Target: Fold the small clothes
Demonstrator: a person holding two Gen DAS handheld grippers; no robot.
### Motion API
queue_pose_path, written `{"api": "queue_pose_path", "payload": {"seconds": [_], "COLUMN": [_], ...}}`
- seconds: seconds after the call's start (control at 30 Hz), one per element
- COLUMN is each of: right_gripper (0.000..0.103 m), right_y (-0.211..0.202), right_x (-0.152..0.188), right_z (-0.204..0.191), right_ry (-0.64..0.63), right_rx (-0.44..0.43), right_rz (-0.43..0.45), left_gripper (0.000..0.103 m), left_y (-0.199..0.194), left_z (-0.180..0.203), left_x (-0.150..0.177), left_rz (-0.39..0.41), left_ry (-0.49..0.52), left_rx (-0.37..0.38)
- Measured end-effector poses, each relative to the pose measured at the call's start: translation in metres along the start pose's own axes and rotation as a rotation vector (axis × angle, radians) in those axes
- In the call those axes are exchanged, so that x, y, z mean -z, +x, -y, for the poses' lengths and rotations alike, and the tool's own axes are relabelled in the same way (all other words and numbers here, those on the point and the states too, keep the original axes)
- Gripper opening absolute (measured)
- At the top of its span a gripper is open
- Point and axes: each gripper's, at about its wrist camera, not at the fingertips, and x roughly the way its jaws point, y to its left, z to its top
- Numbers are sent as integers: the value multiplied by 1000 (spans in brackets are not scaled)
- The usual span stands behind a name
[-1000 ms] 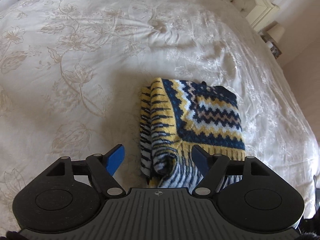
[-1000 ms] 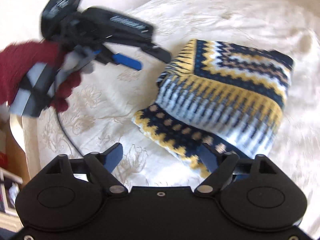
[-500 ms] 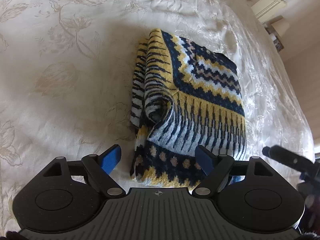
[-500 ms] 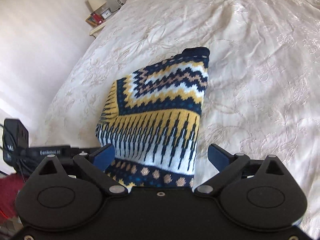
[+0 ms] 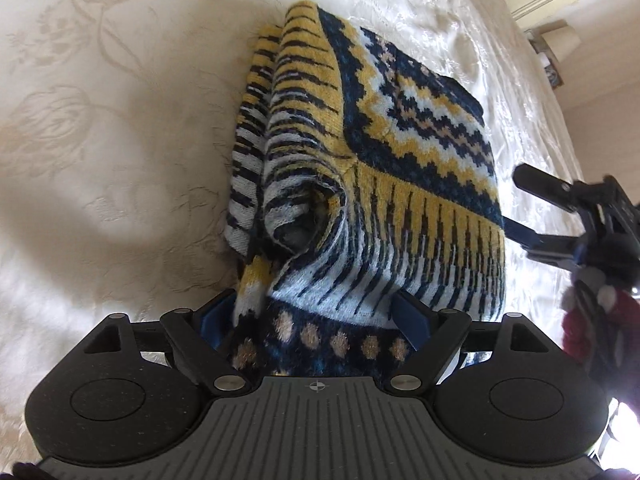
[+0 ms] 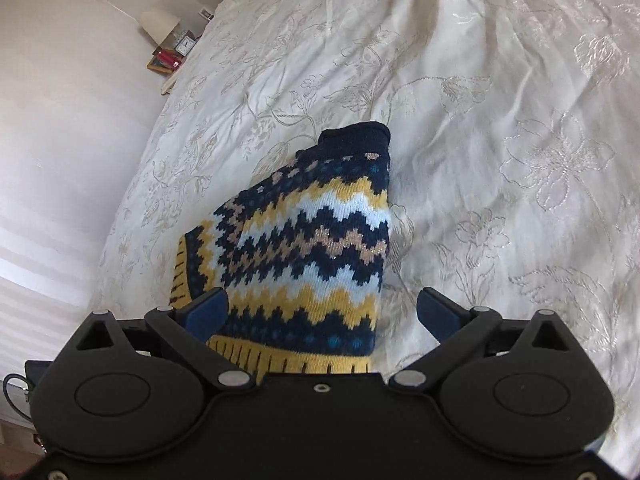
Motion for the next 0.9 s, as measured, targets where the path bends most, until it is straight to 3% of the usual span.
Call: {"api": "queue_pose_path", "payload": {"seconds": [0.07,0.33,0.4,0.43,0.47,0.53,0.67,0.9], "right_gripper": [101,103,103,97,73,55,50,50], "right_y": [13,47,49,50,51,51,35,-13], "right_x": [-5,-11,-11,-11,-11,-9,-8,16], "right_z": [8,28,30,31,31,25,15,-5], "right_ry": [27,101,123,137,145,116,118,77], "right_rx": [-23,-135,-166,-189,-210,-159,-166,-162], "right_rz": [-19,-76,-80,-92,-108,-132,-112,-103], "left_gripper": [95,101,94,76,60,52,43,43], "left_y": [5,17,20,21,23,23,10,-8], "left_z": [-1,-10,-14,-16,-18,-16,-8,26], "left_x": [-2,-7,-8,-8,-8,-7,0,46], "left_rz": [-11,-40,-56,-66,-77,-86,-71,-123], "left_ry": [-2,-49,-91,-112,-133,-133,-91,-19], "left_rx": [31,151,220,256,283,298,317,367]}}
